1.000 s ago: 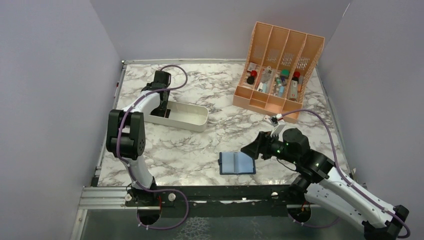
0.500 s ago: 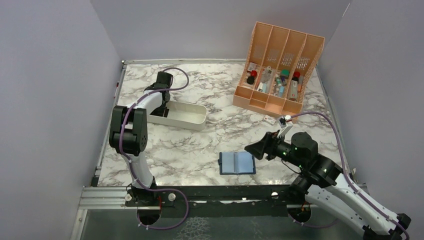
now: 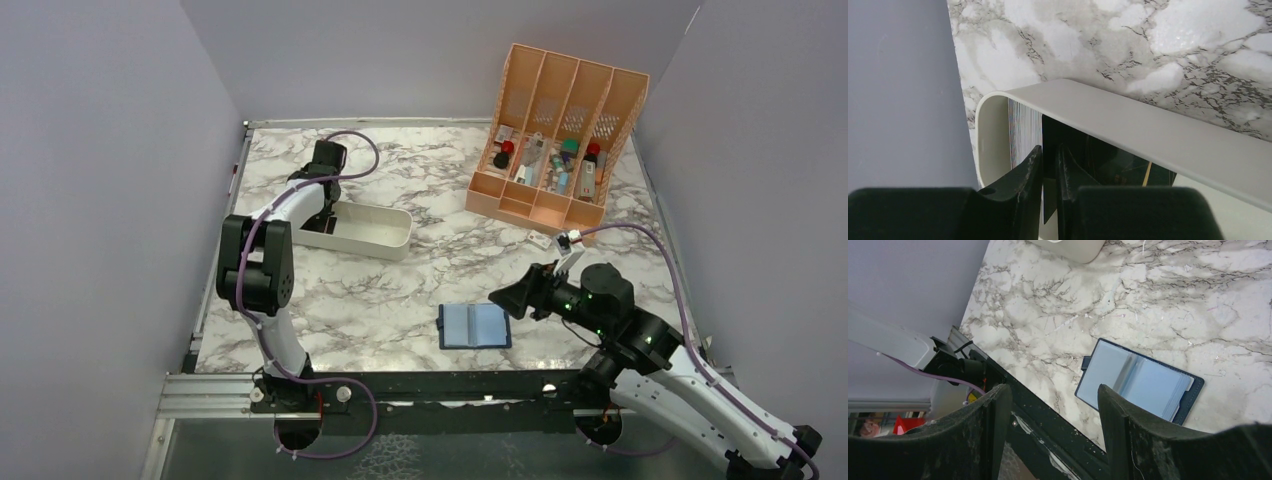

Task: Put the credit cards into the card holder
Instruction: Pick up the credit card from the storage box.

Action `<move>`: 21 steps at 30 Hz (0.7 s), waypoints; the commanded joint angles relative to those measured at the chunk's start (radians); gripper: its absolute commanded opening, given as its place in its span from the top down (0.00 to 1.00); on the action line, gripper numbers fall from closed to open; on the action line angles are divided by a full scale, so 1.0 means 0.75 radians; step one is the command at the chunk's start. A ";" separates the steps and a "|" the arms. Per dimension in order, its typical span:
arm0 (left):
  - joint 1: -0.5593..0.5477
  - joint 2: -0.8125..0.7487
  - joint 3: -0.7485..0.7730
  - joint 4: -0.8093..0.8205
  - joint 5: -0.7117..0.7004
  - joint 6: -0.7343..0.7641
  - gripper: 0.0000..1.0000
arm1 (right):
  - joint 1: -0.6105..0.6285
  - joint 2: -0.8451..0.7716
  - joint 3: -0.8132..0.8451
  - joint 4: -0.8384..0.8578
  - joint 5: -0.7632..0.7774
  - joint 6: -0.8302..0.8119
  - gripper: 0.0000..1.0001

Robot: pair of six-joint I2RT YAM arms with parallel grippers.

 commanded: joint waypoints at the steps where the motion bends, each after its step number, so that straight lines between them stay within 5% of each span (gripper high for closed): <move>1: -0.010 -0.099 0.042 -0.028 0.024 -0.001 0.86 | 0.006 0.006 0.026 -0.007 0.002 0.012 0.32; 15: -0.036 -0.361 0.024 -0.180 0.420 -0.177 0.99 | 0.006 0.063 0.006 0.024 -0.042 0.028 0.32; 21: -0.033 -0.394 -0.012 -0.173 0.363 -0.178 0.99 | 0.006 0.073 -0.019 0.045 -0.083 0.058 0.32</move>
